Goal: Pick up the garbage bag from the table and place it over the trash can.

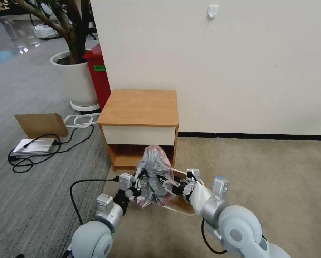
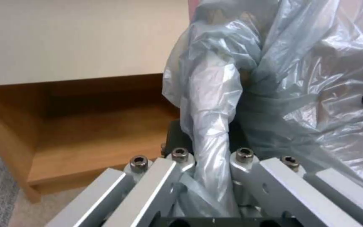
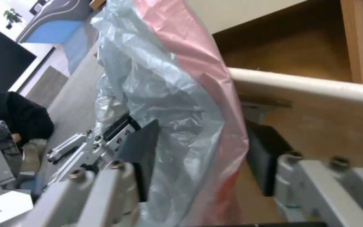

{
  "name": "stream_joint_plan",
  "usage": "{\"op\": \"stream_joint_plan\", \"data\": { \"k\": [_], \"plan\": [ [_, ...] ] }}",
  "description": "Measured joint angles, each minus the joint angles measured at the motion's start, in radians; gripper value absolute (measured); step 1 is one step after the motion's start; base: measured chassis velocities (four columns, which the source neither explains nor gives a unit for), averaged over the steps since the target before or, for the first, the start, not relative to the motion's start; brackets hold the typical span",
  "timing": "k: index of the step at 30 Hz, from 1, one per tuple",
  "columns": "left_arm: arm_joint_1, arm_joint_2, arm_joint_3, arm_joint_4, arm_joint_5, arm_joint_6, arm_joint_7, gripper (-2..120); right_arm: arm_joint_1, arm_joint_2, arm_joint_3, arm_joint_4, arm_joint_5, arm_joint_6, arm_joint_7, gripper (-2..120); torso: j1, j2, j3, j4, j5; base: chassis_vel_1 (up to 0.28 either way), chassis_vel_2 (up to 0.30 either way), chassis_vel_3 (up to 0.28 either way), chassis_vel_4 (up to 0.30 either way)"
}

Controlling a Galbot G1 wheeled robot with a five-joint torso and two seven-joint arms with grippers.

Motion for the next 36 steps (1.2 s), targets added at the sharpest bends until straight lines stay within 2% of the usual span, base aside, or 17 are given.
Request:
{"op": "stream_joint_plan", "data": {
  "k": [2, 5, 7, 9, 11, 12, 25, 36],
  "plan": [
    [-0.001, -0.002, 0.000, 0.000, 0.000, 0.000, 0.000, 5, 0.000, 0.003, -0.001, -0.003, -0.012, 0.001, -0.003, 36, 0.000, 0.000, 0.000, 0.0000, 0.0000, 0.000, 0.000, 0.000, 0.000],
    [-0.002, -0.003, 0.000, 0.001, 0.000, 0.000, 0.000, 5, -0.001, 0.004, -0.001, -0.007, -0.018, 0.003, -0.005, 29, 0.000, 0.000, 0.000, 0.0000, 0.0000, 0.000, 0.000, 0.000, 0.000],
    [-0.004, -0.003, -0.001, 0.004, 0.000, 0.000, -0.001, 5, -0.003, 0.005, -0.001, -0.008, -0.027, 0.005, -0.009, 18, 0.000, 0.000, 0.000, 0.0000, 0.0000, 0.000, 0.000, 0.000, 0.000],
    [-0.005, -0.003, -0.001, 0.005, 0.000, 0.000, -0.001, 5, -0.004, 0.005, -0.001, -0.008, -0.029, 0.005, -0.010, 15, 0.000, 0.000, 0.000, 0.0000, 0.0000, 0.000, 0.000, 0.000, 0.000],
    [-0.010, -0.003, -0.003, 0.011, -0.001, -0.002, -0.001, 5, -0.005, 0.005, 0.001, -0.008, -0.037, 0.007, -0.015, 4, 0.000, 0.000, 0.000, 0.0000, 0.0000, 0.000, 0.000, 0.000, 0.000],
    [-0.010, -0.003, -0.004, 0.012, -0.001, -0.003, -0.001, 5, -0.005, 0.005, 0.001, -0.008, -0.037, 0.007, -0.015, 3, 0.000, 0.000, 0.000, 0.0000, 0.0000, 0.000, 0.000, 0.000, 0.000],
    [0.004, 0.013, -0.025, 0.046, 0.034, -0.088, 0.039, 5, 0.029, -0.030, 0.043, 0.002, -0.029, 0.025, -0.026, 0, 0.000, 0.000, 0.000, 0.0001, 0.0000, 0.000, 0.000, 0.000, 0.000],
    [0.012, 0.021, -0.042, 0.052, 0.034, -0.110, 0.046, 5, 0.030, -0.087, 0.086, 0.008, -0.008, 0.036, -0.024, 0, 0.000, 0.000, 0.000, 0.0000, 0.0000, 0.000, 0.000, 0.000, 0.000]
  ]
}}
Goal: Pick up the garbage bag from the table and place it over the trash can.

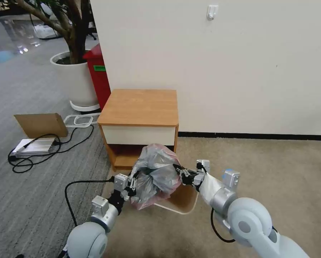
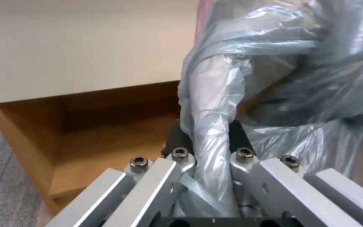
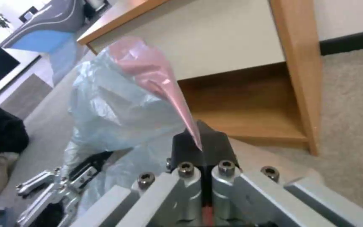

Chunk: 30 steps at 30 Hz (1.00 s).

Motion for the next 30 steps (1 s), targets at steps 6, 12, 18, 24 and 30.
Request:
{"op": "stream_joint_plan", "data": {
  "k": [6, 12, 18, 24, 30],
  "plan": [
    [0.003, -0.002, -0.018, -0.001, -0.036, -0.017, 0.001, 5, -0.004, -0.038, 0.032, -0.025, -0.006, 0.012, -0.003, 0, 0.000, 0.000, 0.000, 0.0000, 0.0001, 0.000, 0.000, 0.000, 0.000],
    [0.006, -0.001, -0.035, -0.011, -0.062, -0.018, 0.001, 5, -0.014, -0.071, 0.071, -0.040, -0.017, 0.020, -0.013, 0, 0.000, 0.000, 0.000, -0.0001, 0.0001, 0.000, 0.000, 0.000, 0.000],
    [0.006, -0.006, -0.042, -0.015, -0.093, -0.018, 0.001, 5, -0.035, -0.098, 0.105, -0.062, -0.028, 0.025, -0.026, 0, 0.000, 0.000, 0.000, 0.0000, 0.0000, 0.000, 0.000, 0.000, 0.000],
    [-0.002, -0.010, -0.053, -0.025, -0.136, -0.010, 0.000, 5, -0.057, -0.116, 0.125, -0.077, -0.043, 0.027, -0.043, 0, 0.000, 0.000, 0.000, 0.0000, 0.0000, 0.000, 0.000, 0.000, 0.000],
    [-0.013, -0.018, -0.069, -0.032, -0.200, 0.017, -0.023, 5, -0.077, -0.146, 0.132, -0.092, -0.082, 0.018, -0.074, 18, 0.000, 0.000, 0.000, 0.0000, 0.0001, 0.000, 0.000, 0.000, 0.000]
  ]
}}
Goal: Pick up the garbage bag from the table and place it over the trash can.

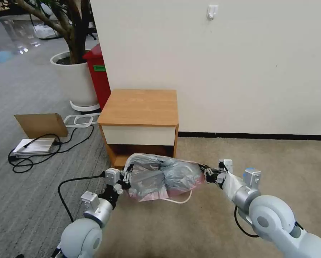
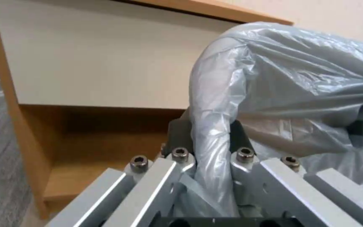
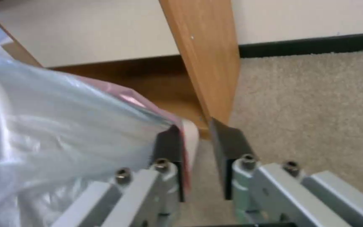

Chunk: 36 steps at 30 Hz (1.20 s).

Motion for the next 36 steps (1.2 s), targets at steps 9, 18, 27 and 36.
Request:
{"op": "stream_joint_plan", "data": {
  "k": [9, 18, 27, 36],
  "plan": [
    [-0.015, -0.015, -0.019, 0.007, -0.026, 0.017, -0.019, 5, -0.052, -0.036, 0.052, 0.016, -0.012, -0.001, -0.017, 51, 0.000, 0.000, 0.000, 0.0000, -0.0002, 0.000, 0.000, 0.000, 0.000],
    [-0.029, -0.050, -0.051, 0.031, -0.058, 0.032, -0.042, 5, -0.211, 0.078, 0.193, 0.193, 0.180, 0.045, 0.065, 94, 0.000, 0.000, 0.000, 0.0000, -0.0003, 0.000, 0.000, 0.000, 0.000],
    [-0.033, -0.060, -0.043, 0.034, -0.071, 0.031, -0.054, 5, -0.256, 0.240, 0.082, 0.226, 0.188, 0.078, 0.057, 100, 0.000, 0.000, 0.000, 0.0000, -0.0002, 0.000, 0.000, 0.000, 0.000],
    [-0.032, -0.065, -0.044, 0.025, -0.092, 0.033, -0.059, 5, -0.239, 0.369, 0.051, 0.103, 0.141, 0.231, -0.119, 100, 0.000, 0.000, 0.000, 0.0001, -0.0003, 0.000, 0.000, 0.000, 0.000]
  ]
}}
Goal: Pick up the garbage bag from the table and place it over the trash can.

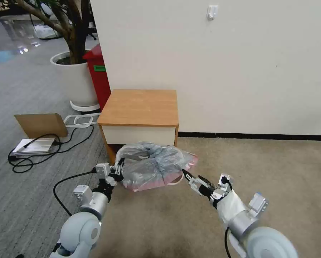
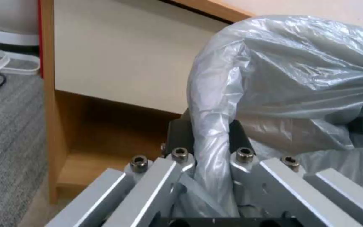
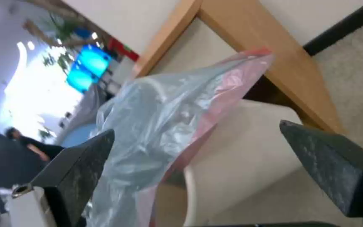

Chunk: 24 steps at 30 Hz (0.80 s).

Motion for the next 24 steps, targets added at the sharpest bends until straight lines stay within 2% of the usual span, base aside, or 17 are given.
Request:
{"op": "stream_joint_plan", "data": {
  "k": [7, 21, 24],
  "plan": [
    [0.000, -0.011, 0.001, 0.000, -0.010, 0.004, -0.005, 5, 0.023, 0.060, -0.027, -0.072, 0.041, 0.077, -0.056, 100, 0.000, 0.000, 0.000, 0.0000, 0.0001, 0.000, 0.000, 0.000, 0.000],
    [0.017, -0.039, 0.014, 0.000, -0.032, 0.017, -0.018, 5, 0.068, 0.095, -0.043, -0.151, 0.104, 0.161, -0.113, 95, 0.000, 0.000, 0.000, -0.0001, 0.0001, 0.000, 0.000, 0.000, 0.000],
    [0.025, -0.045, 0.016, -0.001, -0.033, 0.021, -0.022, 5, 0.080, 0.100, -0.048, -0.171, 0.105, 0.171, -0.121, 80, 0.000, 0.000, 0.000, 0.0000, 0.0002, 0.000, 0.000, 0.000, 0.000]
  ]
}}
